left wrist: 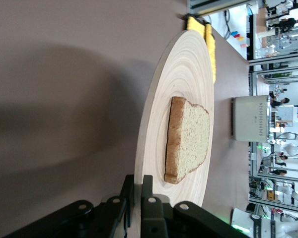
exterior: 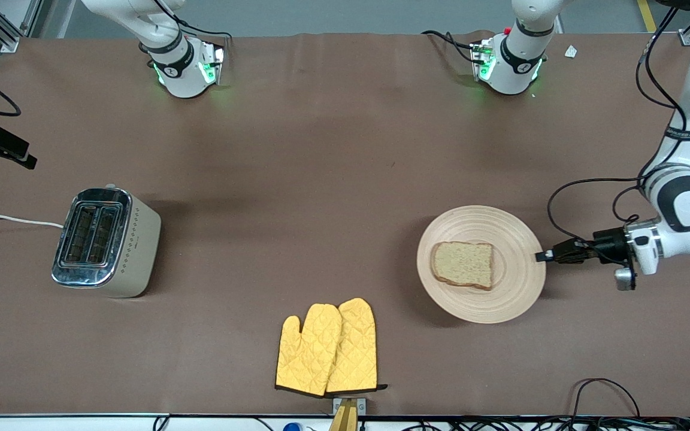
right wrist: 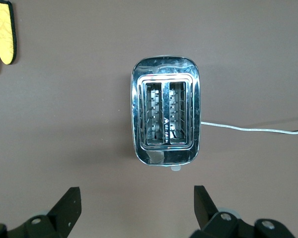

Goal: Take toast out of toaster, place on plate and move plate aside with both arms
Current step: 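Drag the plate with the bread away from the toaster with the left gripper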

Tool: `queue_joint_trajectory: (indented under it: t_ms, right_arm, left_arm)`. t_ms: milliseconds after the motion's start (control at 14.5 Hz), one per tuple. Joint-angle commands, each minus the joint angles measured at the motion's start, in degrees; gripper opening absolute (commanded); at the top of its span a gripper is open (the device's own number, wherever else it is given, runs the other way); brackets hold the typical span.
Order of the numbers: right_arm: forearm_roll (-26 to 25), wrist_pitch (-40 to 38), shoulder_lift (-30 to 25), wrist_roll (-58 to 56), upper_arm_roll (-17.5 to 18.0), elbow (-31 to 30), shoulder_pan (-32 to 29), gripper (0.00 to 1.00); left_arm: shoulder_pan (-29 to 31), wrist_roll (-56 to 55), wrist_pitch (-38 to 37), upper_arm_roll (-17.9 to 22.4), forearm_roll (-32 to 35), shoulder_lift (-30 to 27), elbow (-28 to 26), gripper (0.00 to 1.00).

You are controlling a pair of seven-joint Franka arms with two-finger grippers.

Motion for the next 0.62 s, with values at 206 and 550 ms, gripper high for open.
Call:
queue_joint_trajectory:
  t_ms: [206, 550]
  right_arm:
    - [-1.0, -0.5, -1.0, -0.1, 0.4, -0.5, -0.1, 1.0]
    - [-1.0, -0.5, -1.0, -0.1, 0.4, -0.5, -0.1, 1.0]
  left_arm:
    - [5.4, 2.0, -1.8, -0.4, 1.9, 7.2, 4.2, 0.0]
    - [5.5, 2.0, -1.8, 2.4, 1.9, 8.9, 5.2, 0.04]
